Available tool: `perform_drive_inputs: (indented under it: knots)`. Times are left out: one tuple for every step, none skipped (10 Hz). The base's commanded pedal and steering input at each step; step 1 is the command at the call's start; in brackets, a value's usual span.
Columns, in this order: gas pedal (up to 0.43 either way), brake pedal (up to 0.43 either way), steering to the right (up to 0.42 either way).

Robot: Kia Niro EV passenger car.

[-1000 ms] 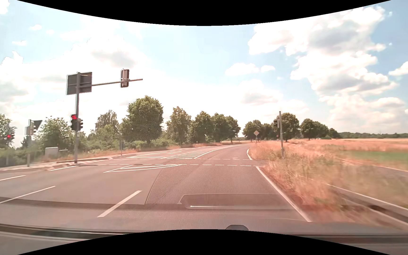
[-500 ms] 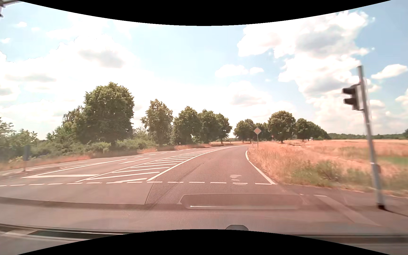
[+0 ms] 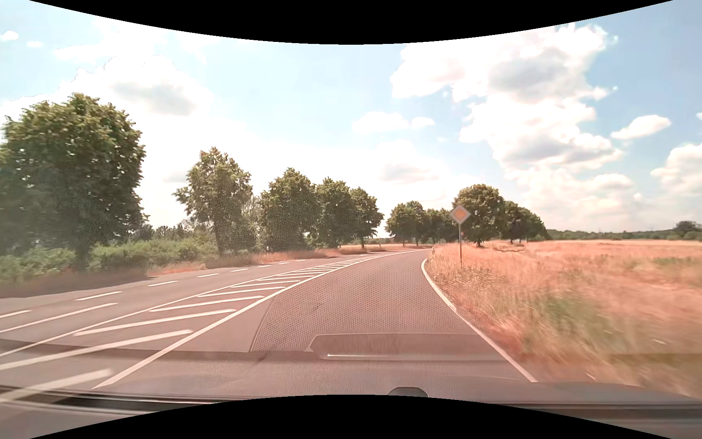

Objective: Follow the waypoints while adhering to traffic rules and regulations

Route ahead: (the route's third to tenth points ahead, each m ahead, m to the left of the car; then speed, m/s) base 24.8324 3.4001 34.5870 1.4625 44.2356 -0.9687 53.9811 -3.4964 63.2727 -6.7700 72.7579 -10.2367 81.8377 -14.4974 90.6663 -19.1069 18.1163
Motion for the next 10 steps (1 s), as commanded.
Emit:
perform_drive_inputs:
  knots:
    - [0.138, 0.000, 0.027]
    - [0.138, 0.000, 0.028]
    - [0.138, 0.000, 0.029]
    - [0.138, 0.000, 0.029]
    - [0.138, 0.000, 0.029]
    - [0.138, 0.000, 0.029]
    - [0.138, 0.000, 0.029]
    - [0.138, 0.000, 0.028]
    - [0.138, 0.000, 0.027]
    - [0.138, 0.000, 0.027]
